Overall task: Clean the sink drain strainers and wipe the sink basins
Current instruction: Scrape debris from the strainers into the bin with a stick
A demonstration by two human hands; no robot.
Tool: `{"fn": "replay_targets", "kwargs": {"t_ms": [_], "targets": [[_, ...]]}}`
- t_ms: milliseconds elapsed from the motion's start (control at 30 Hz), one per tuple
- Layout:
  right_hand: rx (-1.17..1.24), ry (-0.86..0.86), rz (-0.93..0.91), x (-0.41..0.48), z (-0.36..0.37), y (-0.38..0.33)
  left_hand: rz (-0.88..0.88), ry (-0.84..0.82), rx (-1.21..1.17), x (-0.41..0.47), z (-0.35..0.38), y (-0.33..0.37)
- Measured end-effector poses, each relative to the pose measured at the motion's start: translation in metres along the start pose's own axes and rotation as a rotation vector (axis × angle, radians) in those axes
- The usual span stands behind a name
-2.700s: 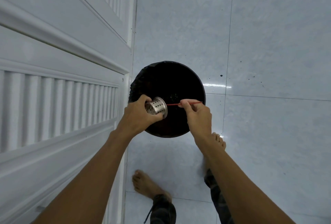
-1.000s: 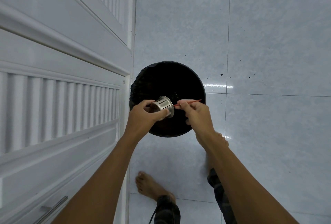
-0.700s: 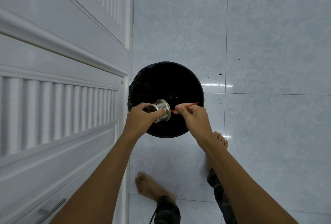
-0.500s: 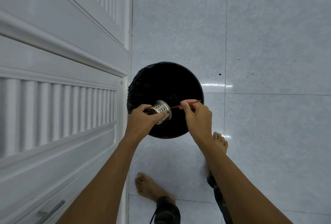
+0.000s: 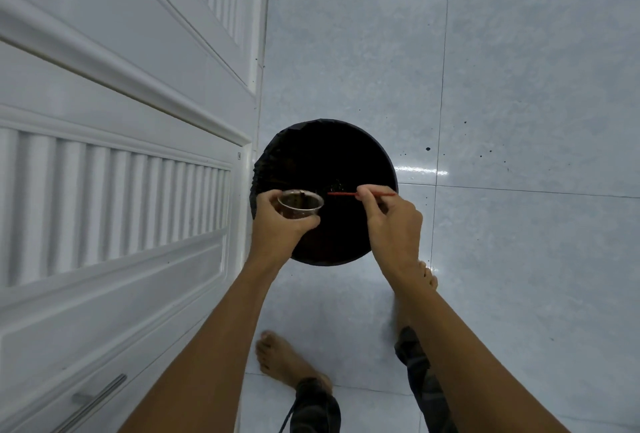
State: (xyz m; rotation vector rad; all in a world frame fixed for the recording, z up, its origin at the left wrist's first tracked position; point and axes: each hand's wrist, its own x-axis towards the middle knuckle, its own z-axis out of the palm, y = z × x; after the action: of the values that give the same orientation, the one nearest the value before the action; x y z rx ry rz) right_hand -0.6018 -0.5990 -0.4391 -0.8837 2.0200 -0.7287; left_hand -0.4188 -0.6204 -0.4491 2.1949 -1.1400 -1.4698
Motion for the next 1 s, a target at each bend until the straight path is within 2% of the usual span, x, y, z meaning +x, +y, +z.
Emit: {"fn": "replay_targets", "kwargs": {"t_ms": [133,333,533,667,833,1000], "targets": [[0.116,0.069,-0.096,-0.013,-0.036,-0.045,0.289,0.15,-0.029,-0.032,-0.009,0.039],[0.248,0.119,-0.245,-0.041,-0.109,-0.178,0.437,0.327,-0.151,-0.094,-0.064,0.156],[0.376,0.119,-0.505,-0.088,-0.169,-0.354,0.622,0.511,-0.289,-0.171,-0.167,0.293],[0.479,0.079,-0.669,-0.136,-0.182,-0.452,0.737,0.681,-0.342,-0.231,-0.25,0.349],[0.489,-0.074,-0.788,-0.206,-0.156,-0.526,0.699,0.867,-0.379,-0.285,-0.348,0.333],[0.429,-0.313,-0.847,-0.281,-0.076,-0.535,0.476,1.002,-0.381,-0.318,-0.43,0.217]]}}
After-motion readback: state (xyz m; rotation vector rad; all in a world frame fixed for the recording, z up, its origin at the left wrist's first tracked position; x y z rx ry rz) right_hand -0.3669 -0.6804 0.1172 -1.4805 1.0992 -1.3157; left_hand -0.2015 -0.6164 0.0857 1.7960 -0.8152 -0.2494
